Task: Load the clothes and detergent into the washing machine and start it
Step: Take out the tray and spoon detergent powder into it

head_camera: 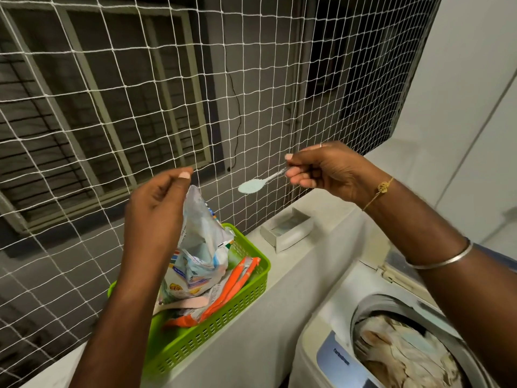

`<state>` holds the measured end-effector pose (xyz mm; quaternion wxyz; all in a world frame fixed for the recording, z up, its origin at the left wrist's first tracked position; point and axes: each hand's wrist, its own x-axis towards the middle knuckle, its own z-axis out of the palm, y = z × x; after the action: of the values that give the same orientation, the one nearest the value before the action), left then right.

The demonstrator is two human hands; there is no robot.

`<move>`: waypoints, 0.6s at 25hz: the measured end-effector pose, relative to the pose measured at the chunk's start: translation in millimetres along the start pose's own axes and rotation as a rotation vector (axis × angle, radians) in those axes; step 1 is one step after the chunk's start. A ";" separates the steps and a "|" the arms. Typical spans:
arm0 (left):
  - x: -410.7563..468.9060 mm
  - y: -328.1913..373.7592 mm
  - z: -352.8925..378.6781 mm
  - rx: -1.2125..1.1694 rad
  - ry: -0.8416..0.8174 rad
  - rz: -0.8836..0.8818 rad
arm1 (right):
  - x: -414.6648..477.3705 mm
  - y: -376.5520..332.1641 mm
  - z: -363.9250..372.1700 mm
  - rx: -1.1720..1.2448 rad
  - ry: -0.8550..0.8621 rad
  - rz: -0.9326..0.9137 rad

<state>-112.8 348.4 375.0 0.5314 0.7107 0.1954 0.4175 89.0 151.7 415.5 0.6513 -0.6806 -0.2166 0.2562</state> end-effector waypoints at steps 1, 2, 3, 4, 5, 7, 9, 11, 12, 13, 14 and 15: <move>1.9 0.2 0.3 0.001 -0.007 -0.002 | 4.3 3.9 -7.3 -0.001 0.020 0.009; 3.8 0.4 1.0 -0.005 -0.014 -0.006 | 9.5 8.9 -15.1 0.000 0.041 0.023; 6.0 0.5 1.2 -0.009 -0.018 -0.013 | 15.1 15.0 -22.5 0.002 0.063 0.042; 8.2 0.2 1.2 -0.008 -0.025 -0.021 | 20.9 22.1 -29.6 0.002 0.085 0.063; 10.6 -0.6 1.4 0.000 -0.037 -0.026 | 27.2 30.2 -36.4 0.001 0.109 0.084; 14.9 -2.5 1.9 0.023 -0.080 -0.030 | 39.3 47.7 -49.2 0.004 0.153 0.125; 18.1 -3.0 4.4 0.050 -0.123 -0.019 | 50.4 65.3 -59.8 0.007 0.187 0.163; 21.5 -0.4 8.8 0.068 -0.161 -0.005 | 60.1 82.8 -68.1 0.006 0.216 0.201; 23.5 1.4 11.2 0.080 -0.179 0.003 | 64.3 91.5 -71.6 0.004 0.232 0.219; 25.9 2.5 13.0 0.096 -0.199 0.014 | 68.2 99.7 -74.3 0.000 0.247 0.237; 28.8 2.8 14.3 0.119 -0.218 0.027 | 71.7 107.8 -76.7 -0.009 0.260 0.255; 30.8 2.9 14.9 0.140 -0.236 0.035 | 74.7 115.3 -78.6 -0.019 0.272 0.276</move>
<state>-83.7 360.7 388.3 0.4923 0.7936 0.1479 0.3256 191.9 131.0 297.1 0.6267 -0.7384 -0.0339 0.2467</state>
